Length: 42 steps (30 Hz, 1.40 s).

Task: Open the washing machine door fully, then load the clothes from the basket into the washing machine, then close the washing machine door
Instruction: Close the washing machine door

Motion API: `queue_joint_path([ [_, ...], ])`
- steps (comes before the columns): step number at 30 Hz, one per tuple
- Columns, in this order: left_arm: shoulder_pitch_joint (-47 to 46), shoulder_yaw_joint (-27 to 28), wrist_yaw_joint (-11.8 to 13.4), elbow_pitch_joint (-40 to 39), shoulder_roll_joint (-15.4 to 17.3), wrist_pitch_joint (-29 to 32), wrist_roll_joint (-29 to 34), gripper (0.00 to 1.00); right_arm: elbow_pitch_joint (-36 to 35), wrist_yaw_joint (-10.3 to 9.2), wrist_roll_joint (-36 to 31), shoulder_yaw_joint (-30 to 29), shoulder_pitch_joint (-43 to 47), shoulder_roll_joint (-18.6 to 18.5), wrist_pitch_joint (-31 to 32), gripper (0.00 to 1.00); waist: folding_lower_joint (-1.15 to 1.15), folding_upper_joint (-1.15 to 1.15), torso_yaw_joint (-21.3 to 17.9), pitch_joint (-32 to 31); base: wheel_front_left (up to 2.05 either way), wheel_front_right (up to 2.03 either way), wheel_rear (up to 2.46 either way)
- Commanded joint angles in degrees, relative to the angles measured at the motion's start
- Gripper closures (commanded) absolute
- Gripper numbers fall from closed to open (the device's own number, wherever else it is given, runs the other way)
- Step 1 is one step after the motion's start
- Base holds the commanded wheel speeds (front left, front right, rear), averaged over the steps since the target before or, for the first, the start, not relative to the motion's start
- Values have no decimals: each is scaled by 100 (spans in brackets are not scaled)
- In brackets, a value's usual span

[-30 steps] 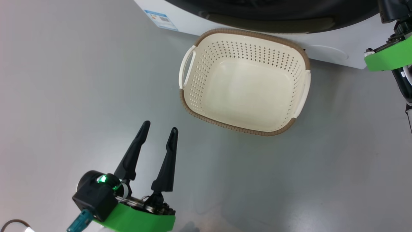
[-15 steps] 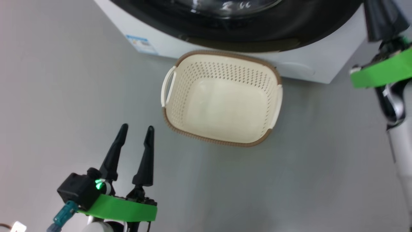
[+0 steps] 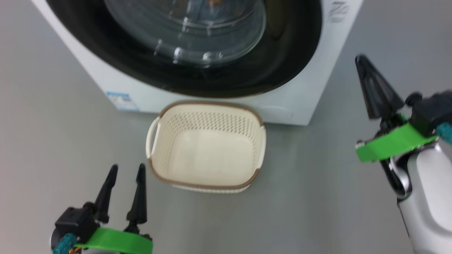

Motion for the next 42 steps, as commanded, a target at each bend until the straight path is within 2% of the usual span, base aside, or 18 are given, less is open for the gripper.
queue_joint_path([
  [1,27,235,-9,-82,69,-36,40,0,-173,-39,-47,102,147,53,5,0,0,0,-566,-621,0,0,0],
  [7,314,492,-9,82,69,-36,77,0,-253,-39,-92,15,807,26,5,0,0,0,-883,-1102,0,0,0],
  [15,534,547,-9,133,69,-36,58,0,-476,-39,-101,-256,1460,54,5,0,0,0,-1154,-1304,0,0,0],
  [22,579,615,-9,143,69,-36,84,0,-644,-39,-170,-583,1953,146,5,0,0,0,-1261,-1363,0,0,0],
  [31,769,698,-9,121,69,-36,127,0,-618,-39,-222,-1105,2673,455,5,0,0,0,-1306,-1421,0,0,0],
  [42,918,765,-9,92,69,-36,56,0,-592,-39,-305,-1448,3071,721,5,0,0,0,-1372,-1423,0,0,0],
])
